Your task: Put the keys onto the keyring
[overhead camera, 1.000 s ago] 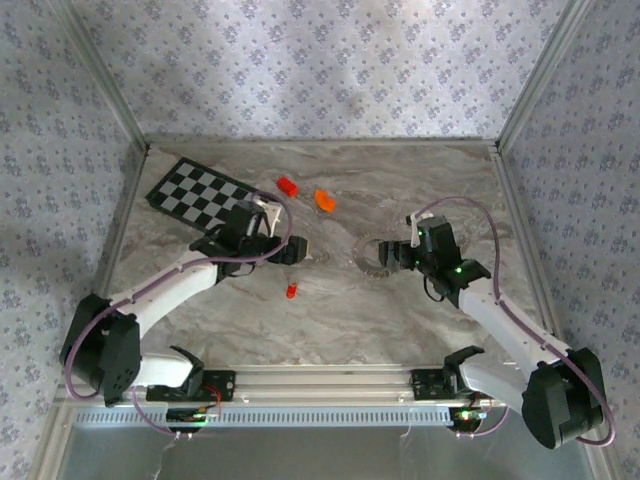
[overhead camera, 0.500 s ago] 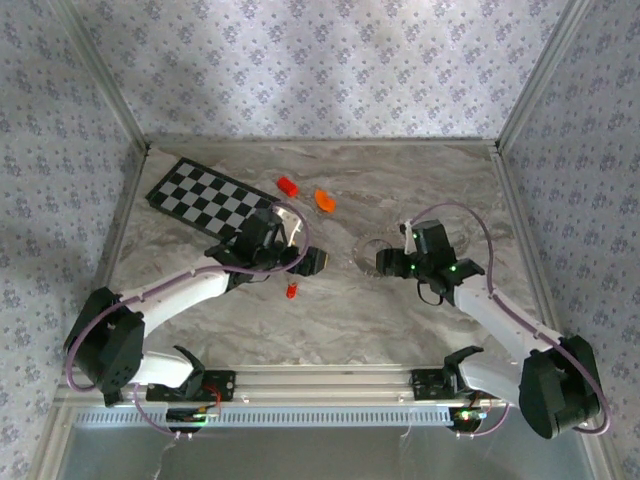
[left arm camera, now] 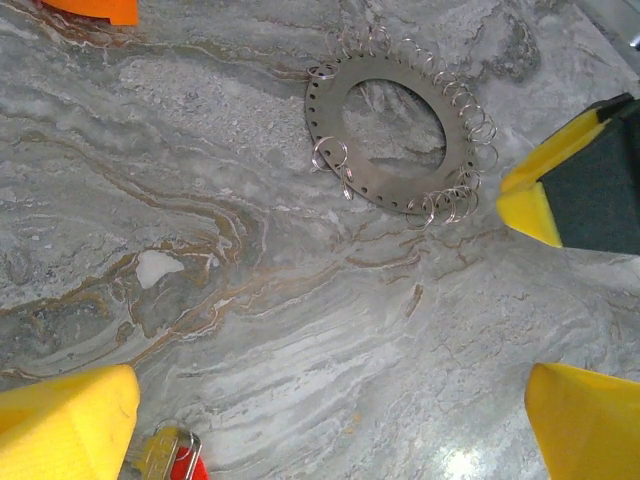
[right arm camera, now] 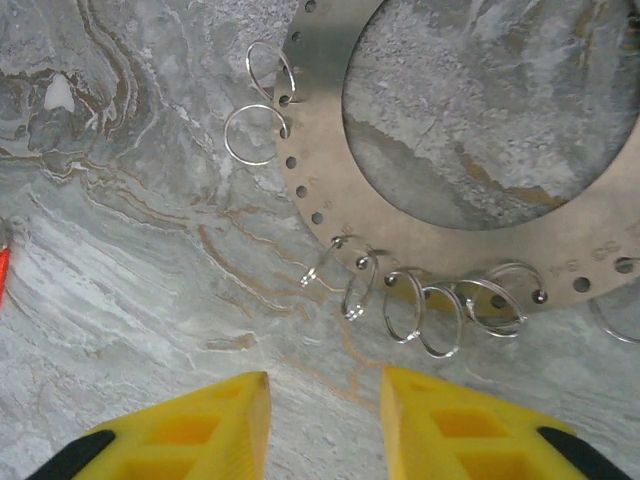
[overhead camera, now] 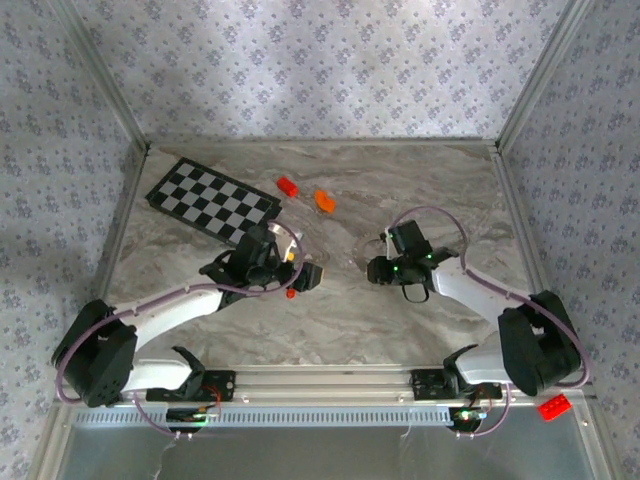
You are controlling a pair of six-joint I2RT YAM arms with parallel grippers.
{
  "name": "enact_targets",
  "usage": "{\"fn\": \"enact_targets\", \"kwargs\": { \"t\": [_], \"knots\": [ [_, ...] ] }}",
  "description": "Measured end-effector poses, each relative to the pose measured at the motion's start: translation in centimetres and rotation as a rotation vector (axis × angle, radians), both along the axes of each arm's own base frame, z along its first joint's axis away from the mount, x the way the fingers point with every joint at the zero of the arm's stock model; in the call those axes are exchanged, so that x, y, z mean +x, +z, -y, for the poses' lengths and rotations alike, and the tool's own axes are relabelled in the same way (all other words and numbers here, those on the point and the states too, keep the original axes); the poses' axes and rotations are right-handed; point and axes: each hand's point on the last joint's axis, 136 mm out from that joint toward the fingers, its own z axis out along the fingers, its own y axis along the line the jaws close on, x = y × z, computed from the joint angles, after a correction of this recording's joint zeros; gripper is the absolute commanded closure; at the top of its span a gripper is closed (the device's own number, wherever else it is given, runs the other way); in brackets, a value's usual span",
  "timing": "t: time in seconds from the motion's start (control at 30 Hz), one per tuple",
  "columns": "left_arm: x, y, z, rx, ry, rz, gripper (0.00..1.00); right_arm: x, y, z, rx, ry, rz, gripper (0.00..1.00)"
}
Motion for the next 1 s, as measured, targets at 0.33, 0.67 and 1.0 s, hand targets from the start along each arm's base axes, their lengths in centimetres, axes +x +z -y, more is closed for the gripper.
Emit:
{"fn": "enact_targets", "kwargs": {
  "t": [0.33,0.67,1.0],
  "knots": [
    [-0.2,1.3,-0.1,-0.037,-0.007,0.048,0.02,0.4,-1.0,-0.4,-0.038,-0.005,-0.022,0.72],
    [-0.4,2.4,-0.2,-0.059,-0.011,0.075,0.02,1.0,-1.3,-0.2,-0.051,-0.034,-0.015,0.66],
    [-0.5,2.1,-0.3,-0.056,-0.011,0.072,0.02,1.2,-2.0,-0.3,-0.054,-0.039,-0.027,0.71]
  ]
}}
